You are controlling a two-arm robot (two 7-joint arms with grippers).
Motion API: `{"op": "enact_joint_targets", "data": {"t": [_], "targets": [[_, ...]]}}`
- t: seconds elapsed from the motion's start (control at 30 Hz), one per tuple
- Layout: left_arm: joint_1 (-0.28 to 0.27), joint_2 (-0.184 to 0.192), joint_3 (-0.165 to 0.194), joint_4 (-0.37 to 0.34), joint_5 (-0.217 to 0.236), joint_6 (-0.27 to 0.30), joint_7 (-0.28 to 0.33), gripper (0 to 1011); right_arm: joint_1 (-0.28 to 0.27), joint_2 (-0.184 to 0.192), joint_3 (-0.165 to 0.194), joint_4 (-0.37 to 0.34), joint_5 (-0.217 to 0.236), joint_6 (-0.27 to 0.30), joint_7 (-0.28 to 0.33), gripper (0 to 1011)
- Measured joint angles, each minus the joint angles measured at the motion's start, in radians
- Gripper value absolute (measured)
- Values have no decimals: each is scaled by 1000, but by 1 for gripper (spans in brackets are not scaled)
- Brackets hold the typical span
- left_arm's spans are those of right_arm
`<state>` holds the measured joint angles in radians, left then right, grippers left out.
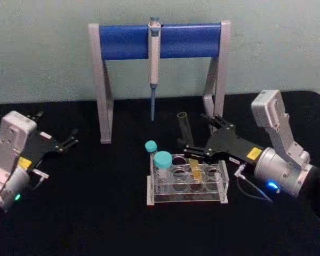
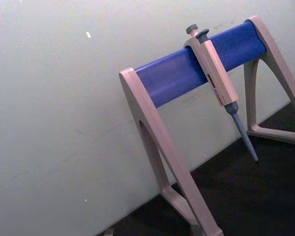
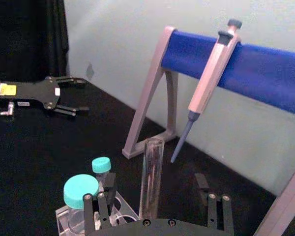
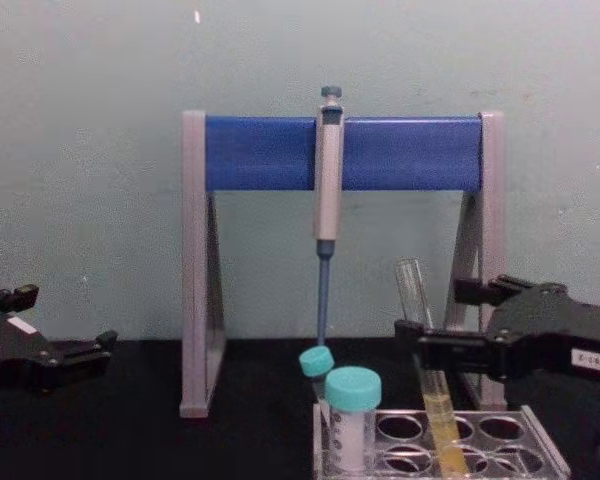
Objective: Pick up the test tube from the test tube rack, shake it, then place it back into the test tube rack.
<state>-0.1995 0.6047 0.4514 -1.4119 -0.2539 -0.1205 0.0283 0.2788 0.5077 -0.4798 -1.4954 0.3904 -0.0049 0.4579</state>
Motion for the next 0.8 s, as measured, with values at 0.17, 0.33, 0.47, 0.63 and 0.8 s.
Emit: {"op": "enact_joint_targets", "data": {"t": [0.17, 0.33, 0.47, 0.63, 0.8], "targets": [[0, 0, 0, 0, 0, 0, 0, 1001, 11, -13, 1, 14, -7, 32, 9, 1000], [0, 0, 0, 0, 0, 0, 0, 1001, 20, -24, 5, 26, -14, 49, 21, 1000], [0, 0, 0, 0, 0, 0, 0, 1001, 23, -31, 9, 32, -20, 61, 32, 1000], [0, 0, 0, 0, 0, 0, 0, 1001, 24, -34, 13, 34, -22, 67, 40, 1000], [0, 0, 0, 0, 0, 0, 0, 1001, 24, -34, 13, 35, -22, 67, 39, 1000]]}}
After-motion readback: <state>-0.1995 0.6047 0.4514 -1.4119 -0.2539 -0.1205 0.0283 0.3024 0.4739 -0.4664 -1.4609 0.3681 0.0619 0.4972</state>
